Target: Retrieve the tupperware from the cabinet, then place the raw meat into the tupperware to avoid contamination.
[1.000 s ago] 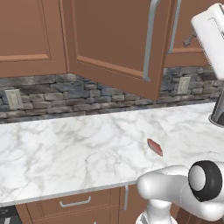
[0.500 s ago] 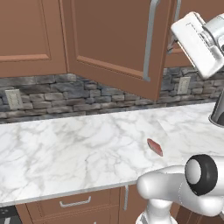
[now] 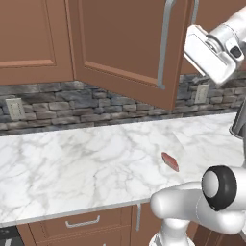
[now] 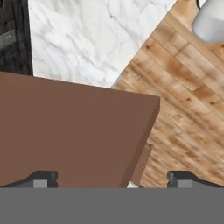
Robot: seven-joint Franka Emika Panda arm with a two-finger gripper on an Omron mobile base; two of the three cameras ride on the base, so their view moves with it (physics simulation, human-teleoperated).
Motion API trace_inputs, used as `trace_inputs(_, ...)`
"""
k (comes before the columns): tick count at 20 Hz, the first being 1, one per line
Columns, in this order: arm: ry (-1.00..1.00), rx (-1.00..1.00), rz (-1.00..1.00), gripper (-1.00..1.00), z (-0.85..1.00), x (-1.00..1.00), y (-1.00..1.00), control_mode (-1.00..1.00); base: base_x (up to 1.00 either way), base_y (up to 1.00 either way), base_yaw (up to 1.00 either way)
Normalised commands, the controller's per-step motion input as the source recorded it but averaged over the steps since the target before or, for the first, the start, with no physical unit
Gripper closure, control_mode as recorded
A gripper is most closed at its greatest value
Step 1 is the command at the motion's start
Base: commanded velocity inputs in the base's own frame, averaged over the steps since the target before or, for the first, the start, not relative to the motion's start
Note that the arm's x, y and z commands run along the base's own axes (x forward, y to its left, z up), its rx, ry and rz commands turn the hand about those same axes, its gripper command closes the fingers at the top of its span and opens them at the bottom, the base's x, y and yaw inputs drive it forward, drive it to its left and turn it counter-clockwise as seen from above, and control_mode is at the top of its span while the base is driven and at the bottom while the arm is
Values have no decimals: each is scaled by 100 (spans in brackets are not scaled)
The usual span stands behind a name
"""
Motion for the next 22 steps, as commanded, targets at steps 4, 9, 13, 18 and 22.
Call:
trace_inputs(4, 15, 2, 7, -100, -19, -1, 30, -100, 0, 0, 0)
trace_inputs(9, 16, 0, 12, -100, -12, -13, 31, -100, 0, 0, 0)
trace_inputs(13, 15, 0, 16, -100, -21, -30, 49, -100, 0, 0, 0)
trace_inputs(18, 6, 3, 8, -100, -19, -19, 64, -100, 0, 0, 0)
trace_inputs(22, -1, 0, -6, -100, -15, -3, 84, -100, 0, 0, 0)
